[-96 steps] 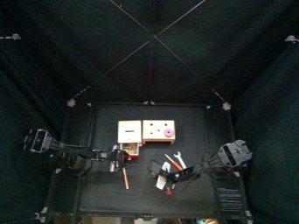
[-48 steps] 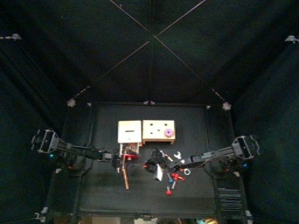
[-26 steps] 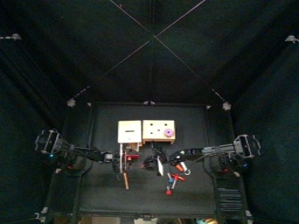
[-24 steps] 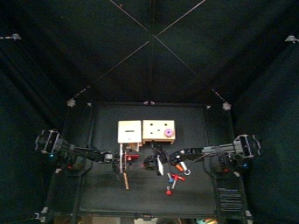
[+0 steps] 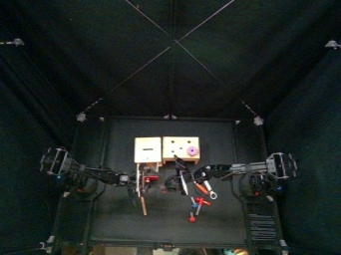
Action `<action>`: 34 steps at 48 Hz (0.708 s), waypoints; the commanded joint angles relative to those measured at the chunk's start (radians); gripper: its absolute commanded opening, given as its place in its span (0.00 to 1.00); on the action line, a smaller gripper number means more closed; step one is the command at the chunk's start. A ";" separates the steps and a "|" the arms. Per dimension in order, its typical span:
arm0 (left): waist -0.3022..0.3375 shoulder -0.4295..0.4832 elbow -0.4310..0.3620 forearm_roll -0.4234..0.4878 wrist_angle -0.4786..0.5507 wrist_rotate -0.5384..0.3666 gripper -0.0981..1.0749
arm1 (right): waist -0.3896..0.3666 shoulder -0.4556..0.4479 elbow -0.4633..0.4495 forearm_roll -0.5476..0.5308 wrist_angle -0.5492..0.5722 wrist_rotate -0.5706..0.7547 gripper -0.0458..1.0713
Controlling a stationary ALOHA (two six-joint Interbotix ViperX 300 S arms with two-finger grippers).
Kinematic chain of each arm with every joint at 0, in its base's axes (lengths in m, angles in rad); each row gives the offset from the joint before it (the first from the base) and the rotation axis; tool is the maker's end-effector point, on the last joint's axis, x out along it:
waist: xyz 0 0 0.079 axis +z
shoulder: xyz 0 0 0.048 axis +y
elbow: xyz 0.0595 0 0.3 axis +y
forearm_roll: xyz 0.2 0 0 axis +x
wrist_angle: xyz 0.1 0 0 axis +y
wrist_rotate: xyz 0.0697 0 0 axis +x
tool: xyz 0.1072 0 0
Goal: Hand over red screw to left hand
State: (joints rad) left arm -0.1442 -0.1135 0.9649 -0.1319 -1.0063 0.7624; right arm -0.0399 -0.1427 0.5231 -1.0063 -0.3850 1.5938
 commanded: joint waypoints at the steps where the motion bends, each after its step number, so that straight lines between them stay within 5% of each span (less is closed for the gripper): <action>1: -0.003 0.014 -0.041 0.012 -0.012 0.000 0.85 | -0.006 -0.014 -0.018 0.005 -0.009 -0.002 0.55; 34: -0.058 0.040 -0.071 -0.063 -0.021 -0.014 0.79 | -0.008 -0.012 -0.003 0.006 -0.008 -0.002 0.55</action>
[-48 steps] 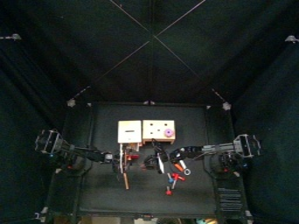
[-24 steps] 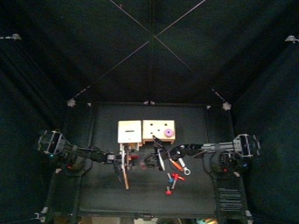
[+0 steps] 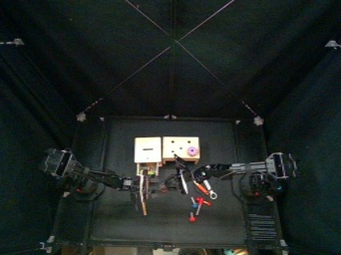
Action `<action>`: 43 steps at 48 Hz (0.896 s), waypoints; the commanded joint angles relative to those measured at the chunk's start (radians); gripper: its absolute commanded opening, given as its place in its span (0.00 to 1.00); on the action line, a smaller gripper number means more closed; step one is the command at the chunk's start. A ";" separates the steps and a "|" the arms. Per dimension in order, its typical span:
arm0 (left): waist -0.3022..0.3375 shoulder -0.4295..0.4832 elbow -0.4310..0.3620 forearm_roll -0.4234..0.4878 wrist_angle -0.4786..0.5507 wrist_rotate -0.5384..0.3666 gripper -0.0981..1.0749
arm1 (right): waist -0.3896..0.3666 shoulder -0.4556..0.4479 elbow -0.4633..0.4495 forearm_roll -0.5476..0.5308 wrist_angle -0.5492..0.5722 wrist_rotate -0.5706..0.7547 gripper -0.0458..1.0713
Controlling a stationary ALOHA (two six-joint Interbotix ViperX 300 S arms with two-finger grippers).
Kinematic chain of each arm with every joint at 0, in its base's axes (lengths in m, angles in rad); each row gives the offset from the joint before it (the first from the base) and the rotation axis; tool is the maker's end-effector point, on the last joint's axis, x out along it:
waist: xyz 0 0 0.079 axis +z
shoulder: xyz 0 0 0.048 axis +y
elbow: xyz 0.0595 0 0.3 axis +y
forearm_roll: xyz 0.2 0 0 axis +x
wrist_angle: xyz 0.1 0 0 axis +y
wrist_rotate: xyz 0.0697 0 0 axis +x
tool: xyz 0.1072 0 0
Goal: Hand over red screw to left hand
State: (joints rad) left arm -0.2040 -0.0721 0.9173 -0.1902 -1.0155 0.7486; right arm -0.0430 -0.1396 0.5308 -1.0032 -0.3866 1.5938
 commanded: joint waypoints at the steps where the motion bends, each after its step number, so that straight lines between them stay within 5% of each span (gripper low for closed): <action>1: 0.002 0.000 -0.025 -0.005 -0.012 0.000 0.77 | -0.005 -0.015 -0.011 0.003 -0.006 -0.002 0.55; 18: 0.002 0.003 -0.025 -0.002 -0.026 0.009 0.56 | -0.008 -0.015 -0.002 0.003 -0.006 -0.002 0.55; 33: 0.005 0.005 -0.017 -0.002 -0.028 0.011 0.54 | -0.002 -0.015 0.011 -0.006 0.000 -0.002 0.59; 43: 0.005 0.005 -0.012 -0.003 -0.028 0.011 0.54 | -0.003 -0.015 0.018 -0.008 0.003 -0.003 0.72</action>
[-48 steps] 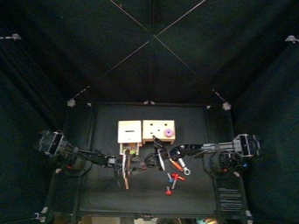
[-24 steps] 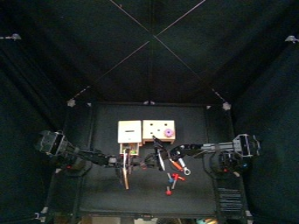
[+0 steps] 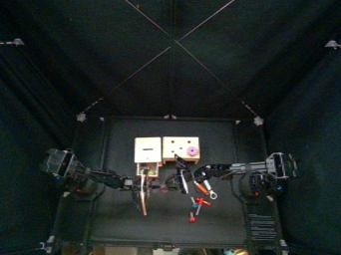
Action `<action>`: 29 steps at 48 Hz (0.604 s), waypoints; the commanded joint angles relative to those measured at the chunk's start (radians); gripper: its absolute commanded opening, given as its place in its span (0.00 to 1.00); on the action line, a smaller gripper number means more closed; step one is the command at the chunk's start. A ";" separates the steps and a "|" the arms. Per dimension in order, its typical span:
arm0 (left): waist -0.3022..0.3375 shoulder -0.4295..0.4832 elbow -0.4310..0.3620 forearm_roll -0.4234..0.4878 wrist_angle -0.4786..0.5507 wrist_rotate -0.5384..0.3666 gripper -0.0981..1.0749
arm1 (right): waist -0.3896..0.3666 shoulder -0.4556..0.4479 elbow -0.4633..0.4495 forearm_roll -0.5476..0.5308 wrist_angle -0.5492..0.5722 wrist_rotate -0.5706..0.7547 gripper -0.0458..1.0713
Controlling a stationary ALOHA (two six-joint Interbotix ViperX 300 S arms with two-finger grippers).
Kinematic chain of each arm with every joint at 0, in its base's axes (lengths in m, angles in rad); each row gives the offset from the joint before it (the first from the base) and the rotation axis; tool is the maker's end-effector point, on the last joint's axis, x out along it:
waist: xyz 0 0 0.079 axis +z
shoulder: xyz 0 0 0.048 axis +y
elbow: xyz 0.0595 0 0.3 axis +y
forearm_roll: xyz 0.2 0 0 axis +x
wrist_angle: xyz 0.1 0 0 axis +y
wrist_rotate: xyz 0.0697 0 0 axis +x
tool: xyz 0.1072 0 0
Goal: Hand over red screw to left hand
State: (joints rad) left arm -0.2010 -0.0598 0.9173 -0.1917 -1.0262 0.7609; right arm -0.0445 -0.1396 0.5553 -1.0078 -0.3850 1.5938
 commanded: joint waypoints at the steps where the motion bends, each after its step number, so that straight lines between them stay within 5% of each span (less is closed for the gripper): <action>1: 0.002 -0.008 -0.012 -0.002 -0.017 -0.002 0.54 | -0.002 -0.017 -0.006 -0.003 0.002 -0.003 0.73; 29: 0.002 -0.009 0.018 -0.011 -0.017 -0.008 0.54 | -0.032 -0.146 0.078 -0.034 0.044 -0.003 0.76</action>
State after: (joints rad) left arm -0.1994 -0.0614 0.9465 -0.2010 -1.0324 0.7578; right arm -0.0706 -0.2178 0.6197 -1.0339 -0.3497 1.5938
